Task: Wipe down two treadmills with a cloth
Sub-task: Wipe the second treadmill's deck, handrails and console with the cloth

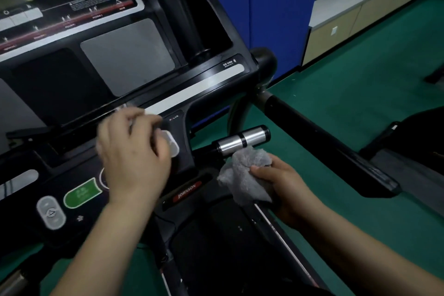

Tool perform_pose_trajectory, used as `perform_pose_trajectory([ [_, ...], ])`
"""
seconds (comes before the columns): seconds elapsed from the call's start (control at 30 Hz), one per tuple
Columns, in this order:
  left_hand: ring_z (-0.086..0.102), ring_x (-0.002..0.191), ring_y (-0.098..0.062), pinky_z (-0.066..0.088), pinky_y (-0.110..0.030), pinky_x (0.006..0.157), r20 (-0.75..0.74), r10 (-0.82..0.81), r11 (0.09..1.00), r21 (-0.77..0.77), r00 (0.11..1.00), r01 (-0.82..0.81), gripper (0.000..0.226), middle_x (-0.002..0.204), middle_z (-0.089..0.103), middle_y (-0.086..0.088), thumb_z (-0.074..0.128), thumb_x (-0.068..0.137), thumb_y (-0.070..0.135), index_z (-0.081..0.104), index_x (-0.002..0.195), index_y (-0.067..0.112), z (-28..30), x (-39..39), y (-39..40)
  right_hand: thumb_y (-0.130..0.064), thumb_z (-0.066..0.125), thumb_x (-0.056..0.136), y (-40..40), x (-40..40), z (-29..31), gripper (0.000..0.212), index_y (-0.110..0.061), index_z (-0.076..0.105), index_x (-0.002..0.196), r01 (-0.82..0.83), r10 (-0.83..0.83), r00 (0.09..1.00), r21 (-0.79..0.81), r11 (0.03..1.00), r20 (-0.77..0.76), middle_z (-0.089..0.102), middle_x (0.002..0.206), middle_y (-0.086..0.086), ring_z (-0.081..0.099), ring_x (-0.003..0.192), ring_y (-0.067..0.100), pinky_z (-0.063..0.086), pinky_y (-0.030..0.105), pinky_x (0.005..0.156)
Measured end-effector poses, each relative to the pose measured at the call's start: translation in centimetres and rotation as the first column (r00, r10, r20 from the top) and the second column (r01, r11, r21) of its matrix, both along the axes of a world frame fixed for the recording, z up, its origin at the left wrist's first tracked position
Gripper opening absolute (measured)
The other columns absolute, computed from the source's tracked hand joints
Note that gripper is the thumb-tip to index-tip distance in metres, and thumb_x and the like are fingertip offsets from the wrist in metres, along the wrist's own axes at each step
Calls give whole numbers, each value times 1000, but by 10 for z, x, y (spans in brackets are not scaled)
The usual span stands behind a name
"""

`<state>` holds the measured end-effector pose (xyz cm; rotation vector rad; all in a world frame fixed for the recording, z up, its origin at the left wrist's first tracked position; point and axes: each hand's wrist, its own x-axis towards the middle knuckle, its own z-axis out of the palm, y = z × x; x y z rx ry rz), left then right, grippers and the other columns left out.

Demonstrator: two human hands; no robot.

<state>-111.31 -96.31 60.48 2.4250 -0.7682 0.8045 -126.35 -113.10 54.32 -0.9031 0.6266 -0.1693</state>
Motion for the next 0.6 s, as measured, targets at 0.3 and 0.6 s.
perform_pose_trajectory([
  [0.3,34,134,-29,12,-53,117,-138,-52,960,264,989,88,32,136,49,-8,59,89,26,62,119,15,-47,-50,-67,1,54,84,-120,-65,-9,40,-19,57,118,145,-148,980,-984,101,129,57,114,-3,54,105,1,41,12,88],
  [0.6,59,92,-33,-3,-61,112,-50,116,866,494,992,-77,37,100,67,-6,42,92,41,61,115,19,-62,-59,-98,-38,48,92,-163,-119,-72,43,-19,53,130,-378,-183,922,-895,-236,-341,47,138,8,44,122,33,45,45,99],
])
